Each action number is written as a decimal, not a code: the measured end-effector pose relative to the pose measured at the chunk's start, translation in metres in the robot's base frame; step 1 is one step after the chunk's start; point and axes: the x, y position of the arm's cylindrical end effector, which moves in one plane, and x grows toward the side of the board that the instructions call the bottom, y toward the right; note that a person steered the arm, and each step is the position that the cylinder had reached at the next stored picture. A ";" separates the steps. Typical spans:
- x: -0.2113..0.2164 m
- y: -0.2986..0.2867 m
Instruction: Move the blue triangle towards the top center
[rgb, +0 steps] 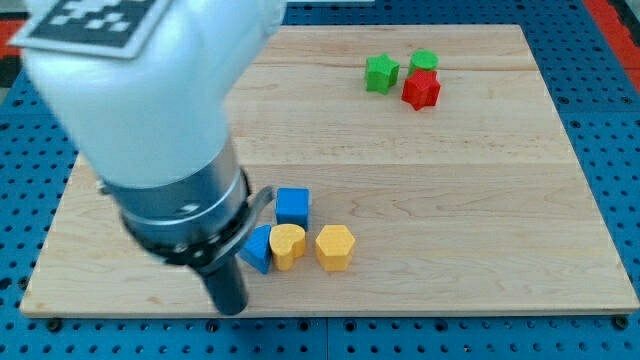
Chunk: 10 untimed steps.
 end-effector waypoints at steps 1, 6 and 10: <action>-0.043 0.002; -0.276 0.012; -0.325 0.084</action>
